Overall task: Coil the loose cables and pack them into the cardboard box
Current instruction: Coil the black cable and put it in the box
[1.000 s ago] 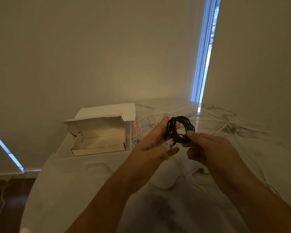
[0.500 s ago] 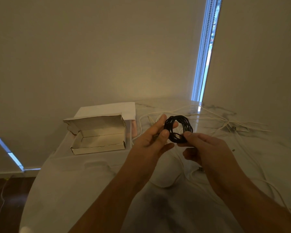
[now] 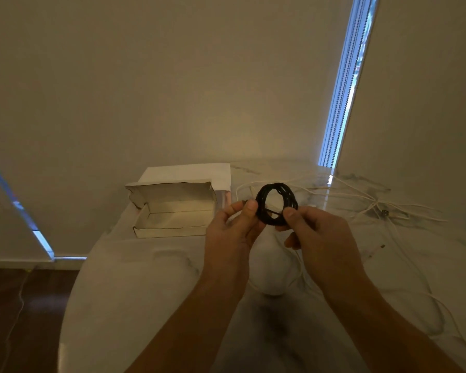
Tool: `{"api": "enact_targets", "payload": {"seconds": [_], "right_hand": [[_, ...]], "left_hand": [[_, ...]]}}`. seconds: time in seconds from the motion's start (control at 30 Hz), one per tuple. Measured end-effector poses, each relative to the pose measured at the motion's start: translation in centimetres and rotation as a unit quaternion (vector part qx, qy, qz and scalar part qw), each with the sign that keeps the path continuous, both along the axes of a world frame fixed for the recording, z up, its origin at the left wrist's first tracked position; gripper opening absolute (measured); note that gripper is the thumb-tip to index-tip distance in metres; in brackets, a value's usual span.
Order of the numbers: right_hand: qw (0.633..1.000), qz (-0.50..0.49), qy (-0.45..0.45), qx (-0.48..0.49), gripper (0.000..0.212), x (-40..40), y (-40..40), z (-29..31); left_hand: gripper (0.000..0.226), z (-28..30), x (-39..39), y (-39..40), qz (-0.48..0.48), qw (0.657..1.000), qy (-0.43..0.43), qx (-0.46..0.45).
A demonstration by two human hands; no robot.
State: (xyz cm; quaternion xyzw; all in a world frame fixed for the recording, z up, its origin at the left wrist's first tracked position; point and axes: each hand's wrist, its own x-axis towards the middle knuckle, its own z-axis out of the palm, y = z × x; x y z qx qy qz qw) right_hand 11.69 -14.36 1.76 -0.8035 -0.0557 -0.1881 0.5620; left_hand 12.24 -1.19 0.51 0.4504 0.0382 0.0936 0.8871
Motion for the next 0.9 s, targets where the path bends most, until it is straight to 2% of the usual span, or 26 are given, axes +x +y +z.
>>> {"api": "enact_targets", "payload": {"seconds": [0.1, 0.27, 0.47, 0.57, 0.7, 0.8, 0.9], "right_hand": [[0.999, 0.022, 0.001, -0.048, 0.020, 0.6, 1.7, 0.6], [0.987, 0.062, 0.040, -0.142, 0.033, 1.8, 5.4, 1.4], [0.969, 0.127, 0.112, -0.180, 0.030, 3.1, 10.2, 2.2], [0.958, 0.141, 0.134, -0.209, 0.030, 4.4, 11.8, 2.3], [0.936, 0.096, 0.118, -0.316, 0.037, 6.4, 13.5, 1.3], [0.915, 0.030, 0.065, -0.397, 0.036, 6.9, 14.3, 1.1], [0.899, 0.003, 0.043, -0.435, 0.035, 7.1, 15.0, 1.2]], "left_hand": [[0.030, 0.4, 0.0, 1.5, 0.039, 0.998, 0.002, 0.055], [0.019, 0.7, 0.0, 6.0, 0.091, 0.982, 0.035, 0.163], [0.016, 1.4, 0.3, 12.4, 0.094, 0.944, 0.070, 0.308], [0.017, 1.7, 1.1, 14.4, 0.083, 0.930, 0.087, 0.346], [0.022, 2.3, 2.7, 15.8, 0.077, 0.915, 0.100, 0.383], [0.023, 2.8, 3.9, 16.1, 0.074, 0.916, 0.108, 0.379], [0.024, 2.5, 5.3, 16.3, 0.068, 0.910, 0.126, 0.389]]}}
